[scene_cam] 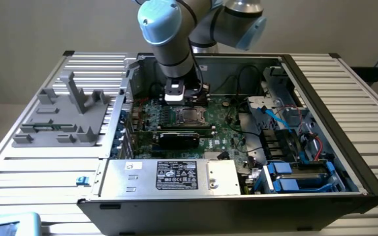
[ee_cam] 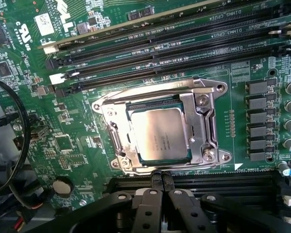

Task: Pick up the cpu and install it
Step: 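Install the first cpu locking lever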

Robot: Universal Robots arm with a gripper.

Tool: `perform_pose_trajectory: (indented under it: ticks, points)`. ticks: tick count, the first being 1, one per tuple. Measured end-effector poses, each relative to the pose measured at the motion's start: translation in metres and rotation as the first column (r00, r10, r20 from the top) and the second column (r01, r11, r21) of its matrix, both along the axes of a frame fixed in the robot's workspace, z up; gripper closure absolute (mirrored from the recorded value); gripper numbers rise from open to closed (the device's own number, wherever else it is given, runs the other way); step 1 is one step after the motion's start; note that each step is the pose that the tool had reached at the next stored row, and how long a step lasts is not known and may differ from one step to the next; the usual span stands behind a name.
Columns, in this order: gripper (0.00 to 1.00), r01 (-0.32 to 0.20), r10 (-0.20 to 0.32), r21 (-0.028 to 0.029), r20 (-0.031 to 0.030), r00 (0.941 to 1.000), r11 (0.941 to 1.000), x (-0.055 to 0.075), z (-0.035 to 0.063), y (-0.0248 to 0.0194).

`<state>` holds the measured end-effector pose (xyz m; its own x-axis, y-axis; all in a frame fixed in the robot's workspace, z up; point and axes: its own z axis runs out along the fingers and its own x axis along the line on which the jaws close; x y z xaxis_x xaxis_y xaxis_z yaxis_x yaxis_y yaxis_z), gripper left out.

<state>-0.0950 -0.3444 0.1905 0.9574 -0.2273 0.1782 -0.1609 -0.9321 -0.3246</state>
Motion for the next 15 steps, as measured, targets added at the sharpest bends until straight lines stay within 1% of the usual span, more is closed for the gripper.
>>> perform_pose_trajectory:
  ticks: [15]
  points:
    - [0.89, 0.013, -0.013, 0.0001, -0.0002, 0.9999, 0.9999, 0.0075, 0.0001, 0.0]
